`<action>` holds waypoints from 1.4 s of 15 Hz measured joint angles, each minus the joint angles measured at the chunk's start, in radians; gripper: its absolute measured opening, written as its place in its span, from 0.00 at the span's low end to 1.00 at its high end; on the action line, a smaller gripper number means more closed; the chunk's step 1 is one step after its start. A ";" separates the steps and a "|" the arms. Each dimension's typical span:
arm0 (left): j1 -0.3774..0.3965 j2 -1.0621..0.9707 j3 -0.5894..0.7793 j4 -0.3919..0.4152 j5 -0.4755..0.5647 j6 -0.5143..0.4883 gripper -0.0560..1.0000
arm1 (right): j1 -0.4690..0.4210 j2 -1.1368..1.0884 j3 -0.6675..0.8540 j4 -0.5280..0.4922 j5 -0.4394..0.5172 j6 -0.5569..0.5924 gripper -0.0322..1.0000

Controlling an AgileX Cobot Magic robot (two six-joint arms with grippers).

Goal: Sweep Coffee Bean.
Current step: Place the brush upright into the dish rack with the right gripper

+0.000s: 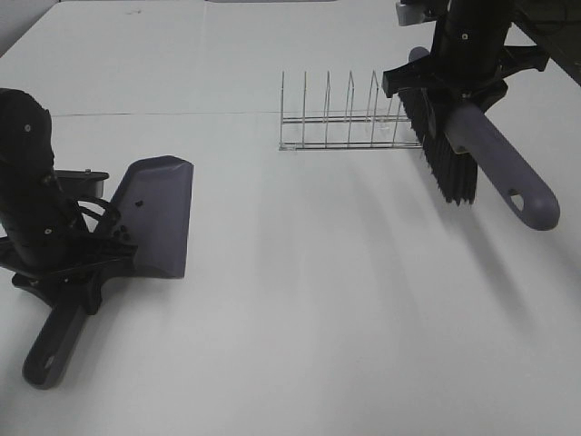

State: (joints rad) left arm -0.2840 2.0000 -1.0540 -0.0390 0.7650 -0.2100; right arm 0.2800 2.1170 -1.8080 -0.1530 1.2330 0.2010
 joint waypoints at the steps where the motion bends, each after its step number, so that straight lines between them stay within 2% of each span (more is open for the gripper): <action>1: 0.000 0.000 0.000 0.000 -0.001 0.000 0.38 | 0.000 0.003 0.000 -0.002 0.000 0.000 0.33; 4: 0.000 0.000 0.000 0.000 -0.021 0.000 0.38 | -0.041 0.018 0.034 0.051 -0.007 -0.004 0.33; 7: 0.000 0.000 0.000 0.001 -0.023 0.000 0.38 | -0.094 0.029 0.082 0.050 -0.003 -0.005 0.33; 14: 0.000 0.000 0.000 0.001 -0.026 0.000 0.38 | -0.066 0.089 0.082 0.083 -0.005 -0.005 0.33; 18: 0.000 -0.001 0.000 0.001 -0.029 0.000 0.38 | -0.066 0.092 -0.016 0.084 -0.005 -0.005 0.33; 21: 0.000 -0.001 0.000 0.001 -0.030 0.000 0.38 | -0.066 0.156 -0.146 0.081 -0.007 -0.005 0.33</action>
State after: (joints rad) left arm -0.2840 1.9990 -1.0540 -0.0380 0.7350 -0.2100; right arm 0.2140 2.2730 -1.9540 -0.0720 1.2260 0.1960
